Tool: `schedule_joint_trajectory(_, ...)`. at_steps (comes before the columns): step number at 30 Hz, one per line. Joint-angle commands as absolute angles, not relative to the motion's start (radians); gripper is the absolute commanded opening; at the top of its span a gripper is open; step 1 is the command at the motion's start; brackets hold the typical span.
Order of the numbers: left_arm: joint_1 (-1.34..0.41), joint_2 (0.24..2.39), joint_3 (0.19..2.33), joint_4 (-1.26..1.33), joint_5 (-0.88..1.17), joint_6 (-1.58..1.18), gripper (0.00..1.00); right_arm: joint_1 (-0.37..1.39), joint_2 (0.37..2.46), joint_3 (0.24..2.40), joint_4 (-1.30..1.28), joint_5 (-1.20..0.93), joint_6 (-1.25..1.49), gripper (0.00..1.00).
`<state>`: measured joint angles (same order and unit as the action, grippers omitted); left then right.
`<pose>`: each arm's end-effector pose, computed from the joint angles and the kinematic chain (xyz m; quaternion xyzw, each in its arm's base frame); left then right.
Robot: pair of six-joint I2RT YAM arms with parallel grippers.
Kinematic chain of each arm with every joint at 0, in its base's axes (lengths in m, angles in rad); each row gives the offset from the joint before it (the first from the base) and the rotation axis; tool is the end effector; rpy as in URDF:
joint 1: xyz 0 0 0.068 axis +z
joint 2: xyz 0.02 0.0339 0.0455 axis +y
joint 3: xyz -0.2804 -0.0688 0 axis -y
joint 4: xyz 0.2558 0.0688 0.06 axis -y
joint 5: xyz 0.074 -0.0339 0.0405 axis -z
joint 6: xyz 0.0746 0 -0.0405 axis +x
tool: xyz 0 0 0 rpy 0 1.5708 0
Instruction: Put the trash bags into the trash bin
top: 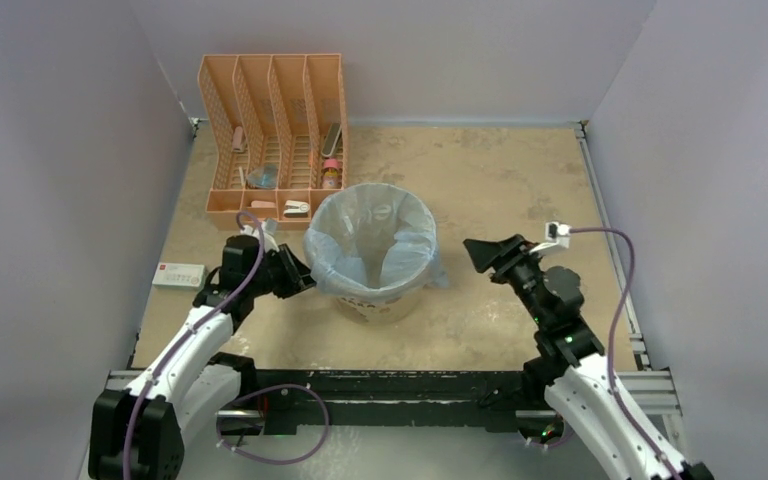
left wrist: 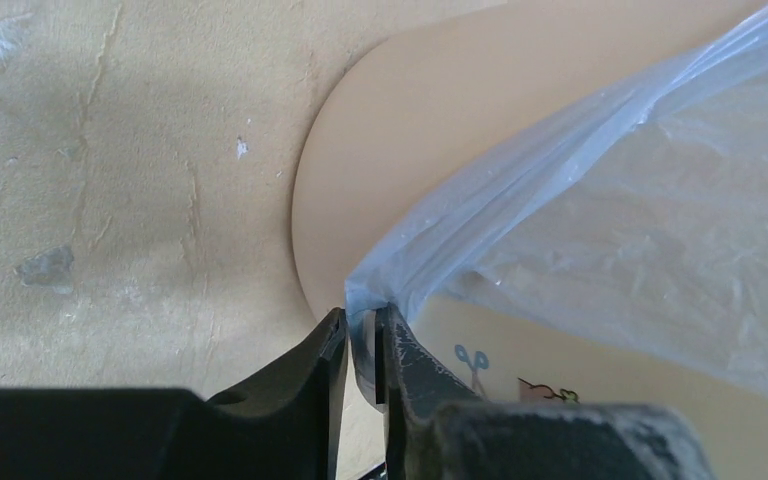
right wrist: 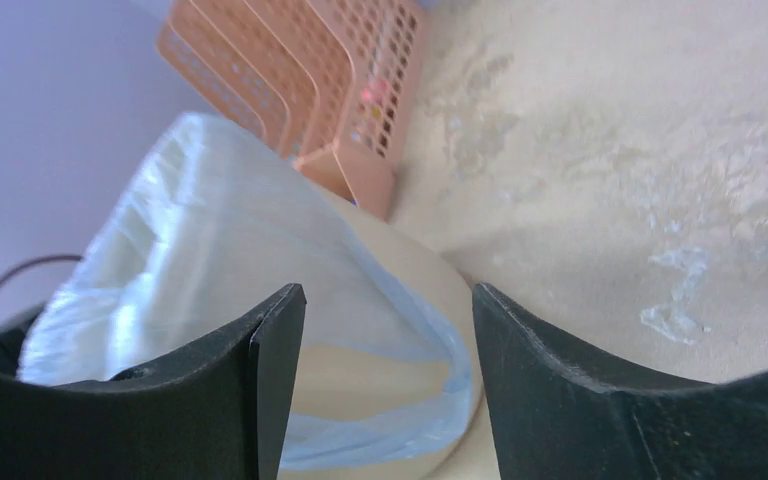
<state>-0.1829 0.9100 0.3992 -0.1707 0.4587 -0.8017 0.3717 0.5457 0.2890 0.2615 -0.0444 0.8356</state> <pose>0.2003 -0.0706 0.1734 -0.1745 0.8672 -0.3788 0.2721 0.1772 0.0726 0.2528 0.1468 0.6900 0.4151 0.5745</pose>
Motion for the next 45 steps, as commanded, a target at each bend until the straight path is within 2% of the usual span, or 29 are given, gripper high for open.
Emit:
schedule_joint_trajectory(1,-0.178,0.873,0.459,-0.216,0.429,-0.814,0.17,0.369,0.375,0.362,0.061,-0.011,0.828,0.64)
schedule_joint_trajectory(6,-0.178,0.864,0.469,-0.249,0.419,-0.814,0.2,0.369,0.296,0.354,0.104,-0.376,0.818,0.55)
schedule_joint_trajectory(8,-0.178,0.86,0.469,-0.265,0.411,-0.819,0.21,0.369,0.307,0.337,0.123,-0.513,0.837,0.58)
schedule_joint_trajectory(10,-0.178,0.847,0.468,-0.287,0.411,-0.825,0.28,0.368,0.336,0.325,0.143,-0.626,0.831,0.61)
schedule_joint_trajectory(14,-0.178,0.779,0.43,-0.294,0.395,-0.848,0.44,0.369,0.384,0.311,0.162,-0.734,0.803,0.63)
schedule_joint_trajectory(19,-0.178,0.741,0.423,-0.326,0.379,-0.86,0.46,0.384,0.448,0.288,0.296,-0.789,0.876,0.61)
schedule_joint_trajectory(23,-0.178,0.725,0.425,-0.35,0.362,-0.874,0.46,0.48,0.482,0.288,0.327,-0.656,0.902,0.61)
schedule_joint_trajectory(32,-0.178,0.661,0.419,-0.386,0.321,-0.902,0.48,0.863,0.565,0.291,0.513,-0.171,1.02,0.67)
schedule_joint_trajectory(39,-0.178,0.618,0.418,-0.403,0.292,-0.913,0.6,0.982,0.668,0.291,0.608,0.082,1.131,0.66)
schedule_joint_trajectory(45,-0.178,0.6,0.425,-0.422,0.269,-0.921,0.65,1.014,0.788,0.325,0.614,0.119,1.189,0.63)
